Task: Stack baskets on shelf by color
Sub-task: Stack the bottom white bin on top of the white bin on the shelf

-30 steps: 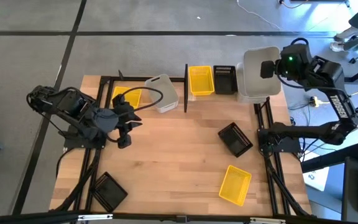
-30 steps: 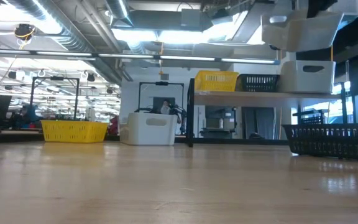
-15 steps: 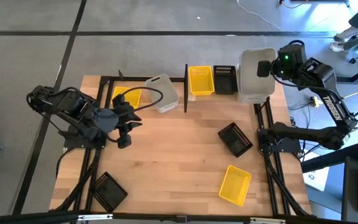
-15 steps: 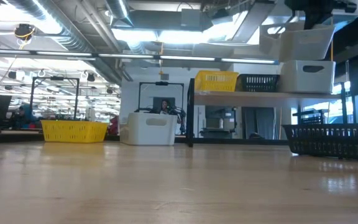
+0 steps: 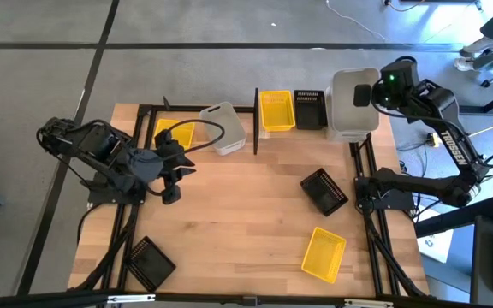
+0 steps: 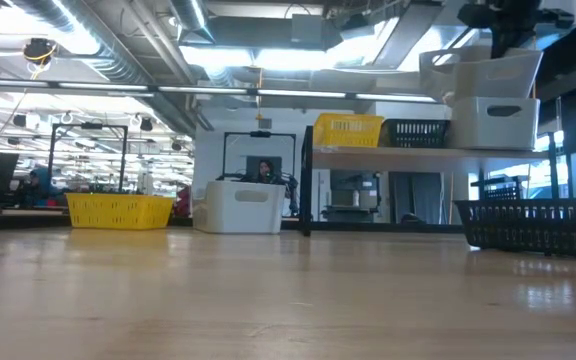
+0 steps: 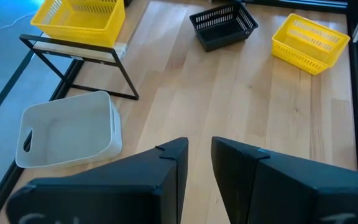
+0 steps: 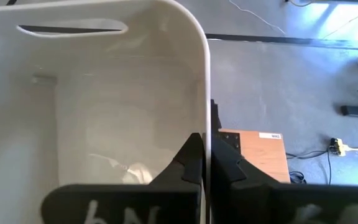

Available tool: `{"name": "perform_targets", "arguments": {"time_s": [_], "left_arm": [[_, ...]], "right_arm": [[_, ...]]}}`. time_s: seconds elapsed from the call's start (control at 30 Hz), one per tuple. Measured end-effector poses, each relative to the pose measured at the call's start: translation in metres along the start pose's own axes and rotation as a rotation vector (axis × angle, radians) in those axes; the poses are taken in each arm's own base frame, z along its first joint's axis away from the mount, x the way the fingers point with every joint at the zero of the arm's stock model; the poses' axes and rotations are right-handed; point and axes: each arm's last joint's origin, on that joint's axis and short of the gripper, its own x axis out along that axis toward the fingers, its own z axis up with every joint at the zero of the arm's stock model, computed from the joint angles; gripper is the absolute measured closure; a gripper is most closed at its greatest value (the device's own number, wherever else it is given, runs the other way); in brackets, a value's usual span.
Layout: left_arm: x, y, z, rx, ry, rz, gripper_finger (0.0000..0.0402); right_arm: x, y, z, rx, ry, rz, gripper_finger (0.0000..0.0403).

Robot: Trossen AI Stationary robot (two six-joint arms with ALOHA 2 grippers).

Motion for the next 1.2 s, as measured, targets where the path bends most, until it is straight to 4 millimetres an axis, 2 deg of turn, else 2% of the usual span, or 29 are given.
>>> {"name": "perform_targets", "arguments": {"time_s": [1.2], "left_arm": [[0.0001,0.0,0.0,-0.026,0.0,0.0,0.0339]], "right_arm": [[0.0007,-0.0023,-0.0025,0.004,0.04,0.006,0.0403]]}}
